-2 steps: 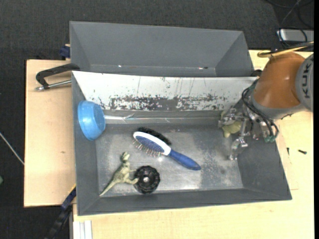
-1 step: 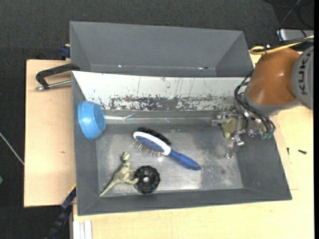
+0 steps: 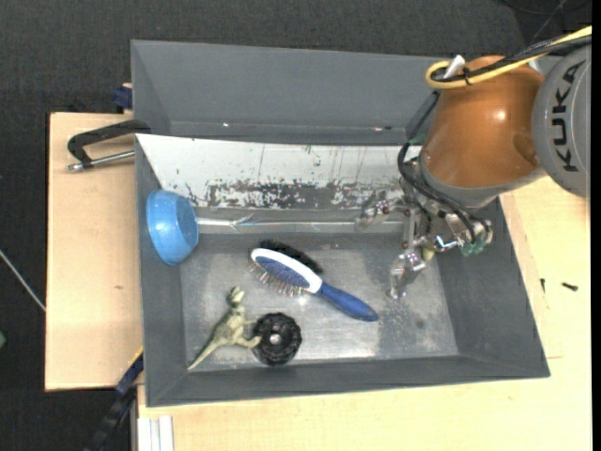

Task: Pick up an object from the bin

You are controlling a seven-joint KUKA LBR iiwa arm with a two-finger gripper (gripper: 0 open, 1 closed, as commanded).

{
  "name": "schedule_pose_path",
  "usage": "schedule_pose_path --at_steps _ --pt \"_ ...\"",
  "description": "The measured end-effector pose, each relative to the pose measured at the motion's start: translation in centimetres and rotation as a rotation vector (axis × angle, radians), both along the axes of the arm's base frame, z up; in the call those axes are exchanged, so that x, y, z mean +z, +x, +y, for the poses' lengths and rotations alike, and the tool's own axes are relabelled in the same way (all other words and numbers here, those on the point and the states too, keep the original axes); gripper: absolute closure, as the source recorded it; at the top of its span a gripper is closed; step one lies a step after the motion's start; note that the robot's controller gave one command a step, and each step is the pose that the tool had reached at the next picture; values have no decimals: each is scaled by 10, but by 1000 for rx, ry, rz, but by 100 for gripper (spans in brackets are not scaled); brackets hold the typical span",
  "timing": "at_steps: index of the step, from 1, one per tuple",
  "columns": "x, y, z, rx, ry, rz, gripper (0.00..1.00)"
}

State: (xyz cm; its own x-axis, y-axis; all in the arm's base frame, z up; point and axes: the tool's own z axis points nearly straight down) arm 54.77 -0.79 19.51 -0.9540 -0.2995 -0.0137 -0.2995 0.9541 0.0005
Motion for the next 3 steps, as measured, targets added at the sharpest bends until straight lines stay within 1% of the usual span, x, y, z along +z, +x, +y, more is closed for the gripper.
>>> schedule_pose_path --at_steps 1,2,3 --pt "-124 -12 50 34 -3 3 0" --pt "-121 -12 50 33 -2 2 100" --pt "55 -12 41 16 -4 -1 100"
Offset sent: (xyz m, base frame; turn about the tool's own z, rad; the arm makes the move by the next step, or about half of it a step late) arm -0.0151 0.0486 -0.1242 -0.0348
